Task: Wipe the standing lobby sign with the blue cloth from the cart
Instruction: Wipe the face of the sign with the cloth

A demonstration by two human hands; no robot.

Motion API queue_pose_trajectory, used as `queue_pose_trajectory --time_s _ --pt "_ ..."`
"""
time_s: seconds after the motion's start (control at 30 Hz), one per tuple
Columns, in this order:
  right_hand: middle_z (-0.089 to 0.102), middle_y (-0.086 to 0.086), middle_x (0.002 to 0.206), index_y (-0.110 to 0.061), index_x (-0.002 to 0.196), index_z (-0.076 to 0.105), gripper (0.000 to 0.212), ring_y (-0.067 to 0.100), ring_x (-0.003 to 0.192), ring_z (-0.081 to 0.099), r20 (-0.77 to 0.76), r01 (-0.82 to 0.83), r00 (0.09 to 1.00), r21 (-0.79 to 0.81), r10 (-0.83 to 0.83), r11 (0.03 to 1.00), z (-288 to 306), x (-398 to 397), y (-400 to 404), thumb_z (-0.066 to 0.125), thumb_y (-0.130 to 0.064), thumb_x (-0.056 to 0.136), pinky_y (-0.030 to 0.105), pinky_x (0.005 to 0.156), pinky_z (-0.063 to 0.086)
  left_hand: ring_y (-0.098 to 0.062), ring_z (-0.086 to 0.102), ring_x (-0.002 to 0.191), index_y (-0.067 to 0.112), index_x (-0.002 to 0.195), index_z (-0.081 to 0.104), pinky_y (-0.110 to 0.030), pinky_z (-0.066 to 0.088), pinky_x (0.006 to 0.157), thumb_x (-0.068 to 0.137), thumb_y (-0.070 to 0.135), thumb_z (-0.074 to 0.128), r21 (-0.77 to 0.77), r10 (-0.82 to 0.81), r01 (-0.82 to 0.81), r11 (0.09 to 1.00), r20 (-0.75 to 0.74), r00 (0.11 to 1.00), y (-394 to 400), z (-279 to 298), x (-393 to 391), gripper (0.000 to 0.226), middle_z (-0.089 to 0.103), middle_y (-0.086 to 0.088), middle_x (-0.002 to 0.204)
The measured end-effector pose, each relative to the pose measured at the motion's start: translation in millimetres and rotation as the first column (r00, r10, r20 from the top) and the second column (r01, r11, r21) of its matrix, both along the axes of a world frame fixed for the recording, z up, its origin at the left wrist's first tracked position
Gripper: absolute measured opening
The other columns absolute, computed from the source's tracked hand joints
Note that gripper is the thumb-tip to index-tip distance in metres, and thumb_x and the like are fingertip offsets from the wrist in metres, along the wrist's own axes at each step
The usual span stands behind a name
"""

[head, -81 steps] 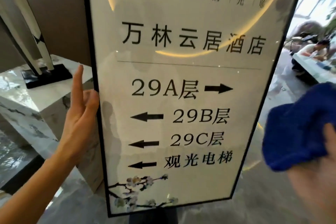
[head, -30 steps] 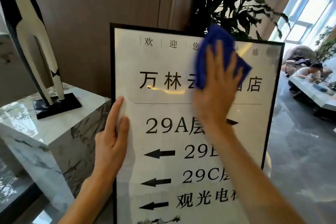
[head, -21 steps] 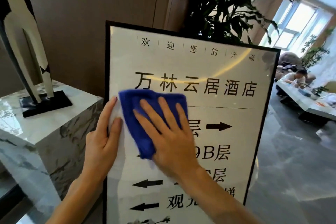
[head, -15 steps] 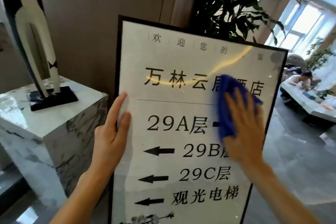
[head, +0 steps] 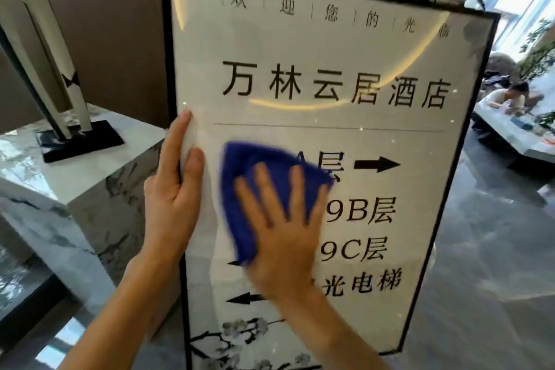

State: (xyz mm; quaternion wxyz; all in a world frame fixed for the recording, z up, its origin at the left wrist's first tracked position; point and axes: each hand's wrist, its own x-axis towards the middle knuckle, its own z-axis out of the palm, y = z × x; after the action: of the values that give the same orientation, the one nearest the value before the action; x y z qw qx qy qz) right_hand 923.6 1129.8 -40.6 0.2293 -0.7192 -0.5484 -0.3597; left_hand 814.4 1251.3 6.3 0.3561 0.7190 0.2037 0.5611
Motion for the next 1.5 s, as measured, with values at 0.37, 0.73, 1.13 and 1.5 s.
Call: queue_pose_trajectory --time_s 0.37,0.73,1.13,1.5 --pt "0.019 -0.006 0.166 -0.030 0.158 0.019 0.078 0.022 0.156 0.014 0.060 -0.039 0.997 -0.096 0.045 0.995 -28 62 -82 0.058 -0.043 0.091 0.061 0.123 0.014 0.040 0.042 0.098 0.035 0.147 0.031 0.014 0.029 0.073 0.108 0.023 0.041 0.051 0.007 -0.007 0.999 0.001 1.000 -6 3 -2 0.042 0.041 0.060 0.120" --pt "0.018 0.006 0.168 -0.017 0.159 0.023 0.064 0.026 0.157 0.006 -0.347 0.190 0.932 0.229 -0.103 0.955 20 133 -107 0.037 -0.021 0.097 0.060 0.124 0.004 0.027 0.055 0.078 0.067 0.137 0.030 0.005 0.042 0.065 0.104 0.040 0.037 -0.092 0.036 -0.044 0.995 -0.088 0.996 -38 -60 -21 0.044 0.052 0.055 0.105" --pt "0.006 -0.012 0.168 -0.033 0.154 0.031 0.067 0.023 0.156 0.008 -0.063 -0.145 0.989 -0.223 0.135 0.964 -128 -56 -53 0.055 -0.045 0.093 0.055 0.125 -0.003 0.025 0.046 0.114 0.060 0.141 0.031 -0.002 0.042 0.091 0.107 0.038 0.039 -0.055 0.022 -0.024 0.998 -0.036 0.999 -32 -70 -20 0.041 0.041 0.047 0.137" --pt "0.024 0.007 0.166 -0.019 0.158 0.024 0.059 0.033 0.154 0.017 -0.243 0.061 0.970 0.176 -0.017 0.982 -50 131 -129 0.042 -0.024 0.102 0.064 0.122 0.014 0.023 0.051 0.088 0.048 0.143 0.032 -0.002 0.045 0.071 0.108 0.036 0.036 -0.073 0.010 -0.012 0.997 -0.025 1.000 -41 -102 -24 0.037 0.049 0.044 0.121"
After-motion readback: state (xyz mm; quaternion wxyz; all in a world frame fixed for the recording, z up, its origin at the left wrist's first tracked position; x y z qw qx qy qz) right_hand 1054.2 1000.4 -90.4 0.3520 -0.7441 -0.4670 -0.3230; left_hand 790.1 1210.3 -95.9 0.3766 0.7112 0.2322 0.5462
